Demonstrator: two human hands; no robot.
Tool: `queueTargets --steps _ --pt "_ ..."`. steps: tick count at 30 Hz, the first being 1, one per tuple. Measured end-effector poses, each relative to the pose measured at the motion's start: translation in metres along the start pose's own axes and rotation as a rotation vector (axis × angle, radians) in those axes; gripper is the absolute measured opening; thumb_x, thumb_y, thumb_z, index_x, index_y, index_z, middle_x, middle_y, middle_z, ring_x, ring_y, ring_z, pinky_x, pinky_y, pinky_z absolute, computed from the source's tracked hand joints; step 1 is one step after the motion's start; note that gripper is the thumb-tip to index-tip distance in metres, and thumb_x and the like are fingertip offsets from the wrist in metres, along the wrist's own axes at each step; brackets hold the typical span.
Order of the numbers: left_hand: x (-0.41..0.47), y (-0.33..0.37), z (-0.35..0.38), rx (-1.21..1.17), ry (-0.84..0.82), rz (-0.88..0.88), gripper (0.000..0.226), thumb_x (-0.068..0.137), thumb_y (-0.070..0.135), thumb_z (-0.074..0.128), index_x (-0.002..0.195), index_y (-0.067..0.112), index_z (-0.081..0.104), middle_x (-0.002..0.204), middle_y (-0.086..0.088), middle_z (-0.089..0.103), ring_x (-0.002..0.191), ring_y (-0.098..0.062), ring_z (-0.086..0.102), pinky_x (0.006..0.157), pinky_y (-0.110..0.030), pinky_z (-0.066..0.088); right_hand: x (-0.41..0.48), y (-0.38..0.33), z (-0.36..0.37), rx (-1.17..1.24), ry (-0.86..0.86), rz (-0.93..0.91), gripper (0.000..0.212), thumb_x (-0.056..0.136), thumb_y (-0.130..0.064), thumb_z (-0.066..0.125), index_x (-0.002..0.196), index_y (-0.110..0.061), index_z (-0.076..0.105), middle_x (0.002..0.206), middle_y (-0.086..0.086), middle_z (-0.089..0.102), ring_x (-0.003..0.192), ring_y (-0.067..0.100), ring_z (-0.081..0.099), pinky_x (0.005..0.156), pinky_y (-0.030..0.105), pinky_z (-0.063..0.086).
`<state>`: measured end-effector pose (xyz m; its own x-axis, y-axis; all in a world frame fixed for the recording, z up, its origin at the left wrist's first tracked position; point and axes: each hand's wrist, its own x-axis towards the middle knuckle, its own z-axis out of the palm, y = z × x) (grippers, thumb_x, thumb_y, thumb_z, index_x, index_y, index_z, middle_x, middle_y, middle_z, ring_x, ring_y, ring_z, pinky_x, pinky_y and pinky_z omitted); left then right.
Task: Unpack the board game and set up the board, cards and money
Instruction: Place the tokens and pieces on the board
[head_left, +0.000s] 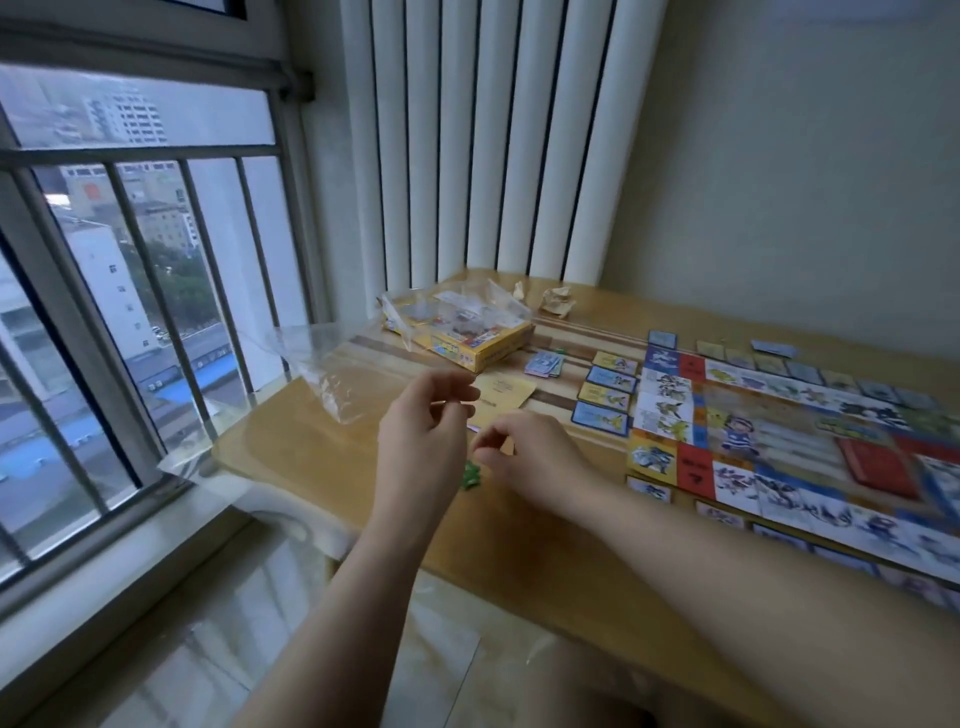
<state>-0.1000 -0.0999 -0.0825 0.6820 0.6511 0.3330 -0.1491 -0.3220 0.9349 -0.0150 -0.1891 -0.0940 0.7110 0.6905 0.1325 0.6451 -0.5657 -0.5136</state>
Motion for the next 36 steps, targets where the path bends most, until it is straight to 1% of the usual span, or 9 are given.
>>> queueTargets --steps 6,9,11,15,17,20,26,30,36 --pt "-0.016 0.024 0.046 -0.022 -0.139 0.087 0.037 0.088 -0.004 0.045 0.088 0.03 0.059 0.086 0.011 0.065 0.084 -0.007 0.063 0.067 -0.012 0.045 -0.045 0.018 -0.057 0.115 0.075 -0.002 0.017 0.093 -0.02 0.058 0.103 -0.014 0.07 0.099 -0.001 0.068 0.079 0.005 0.053 0.072 0.021 0.044" --pt "-0.037 0.039 0.085 -0.001 -0.269 0.135 0.037 0.088 -0.003 0.045 0.088 0.032 0.057 0.087 0.012 0.065 0.084 0.0 0.062 0.064 -0.003 0.042 -0.083 0.042 -0.084 0.104 0.107 0.077 0.017 0.093 -0.021 0.058 0.099 -0.01 0.069 0.095 0.006 0.068 0.083 0.016 0.059 0.077 0.036 0.049" --pt "-0.056 0.048 0.112 0.039 -0.363 0.175 0.035 0.088 -0.002 0.045 0.09 0.03 0.058 0.087 0.016 0.064 0.082 0.005 0.059 0.062 -0.002 0.041 -0.114 0.063 -0.1 0.042 0.14 0.133 0.014 0.092 -0.021 0.058 0.093 -0.011 0.067 0.091 0.004 0.067 0.078 0.015 0.058 0.072 0.035 0.048" --pt "-0.104 0.063 0.164 0.121 -0.589 0.303 0.029 0.089 0.003 0.049 0.093 0.03 0.058 0.088 0.016 0.063 0.084 -0.002 0.059 0.069 -0.018 0.048 -0.189 0.105 -0.128 -0.073 0.164 0.275 0.011 0.091 -0.019 0.058 0.086 -0.028 0.063 0.079 -0.013 0.058 0.076 0.01 0.056 0.067 0.027 0.045" --pt "-0.129 0.071 0.189 0.164 -0.714 0.376 0.025 0.09 0.007 0.05 0.095 0.031 0.058 0.092 0.014 0.064 0.086 -0.005 0.059 0.074 -0.027 0.051 -0.226 0.124 -0.144 -0.135 0.188 0.365 0.01 0.091 -0.02 0.058 0.09 -0.026 0.066 0.075 -0.017 0.054 0.075 0.009 0.054 0.066 0.026 0.041" --pt "-0.163 0.079 0.222 0.278 -0.881 0.467 0.027 0.092 0.011 0.05 0.104 0.031 0.063 0.102 0.013 0.065 0.092 -0.006 0.059 0.08 -0.03 0.051 -0.276 0.152 -0.169 -0.203 0.248 0.499 0.013 0.089 -0.017 0.06 0.096 -0.02 0.071 0.075 -0.017 0.056 0.068 -0.001 0.05 0.065 0.019 0.037" --pt "-0.178 0.084 0.251 0.571 -1.035 0.481 0.034 0.094 0.011 0.046 0.115 0.033 0.062 0.112 0.013 0.066 0.102 -0.009 0.06 0.086 -0.029 0.053 -0.335 0.186 -0.198 -0.252 0.163 0.702 0.018 0.088 -0.017 0.065 0.105 -0.018 0.071 0.097 -0.007 0.069 0.087 0.005 0.06 0.082 0.02 0.046" --pt "-0.172 0.083 0.252 0.671 -1.102 0.499 0.032 0.096 0.015 0.047 0.118 0.033 0.062 0.115 0.012 0.065 0.104 -0.009 0.06 0.09 -0.03 0.051 -0.341 0.202 -0.203 -0.345 0.101 0.817 0.03 0.088 -0.018 0.064 0.118 -0.02 0.065 0.118 -0.004 0.063 0.109 0.013 0.057 0.095 0.028 0.044" --pt "-0.199 0.083 0.26 0.775 -1.222 0.737 0.036 0.098 0.019 0.04 0.125 0.037 0.055 0.124 0.01 0.06 0.11 -0.015 0.057 0.093 -0.034 0.049 -0.333 0.219 -0.218 -0.375 -0.015 0.88 0.033 0.082 -0.02 0.072 0.115 -0.016 0.067 0.116 -0.002 0.065 0.106 0.016 0.059 0.095 0.033 0.047"
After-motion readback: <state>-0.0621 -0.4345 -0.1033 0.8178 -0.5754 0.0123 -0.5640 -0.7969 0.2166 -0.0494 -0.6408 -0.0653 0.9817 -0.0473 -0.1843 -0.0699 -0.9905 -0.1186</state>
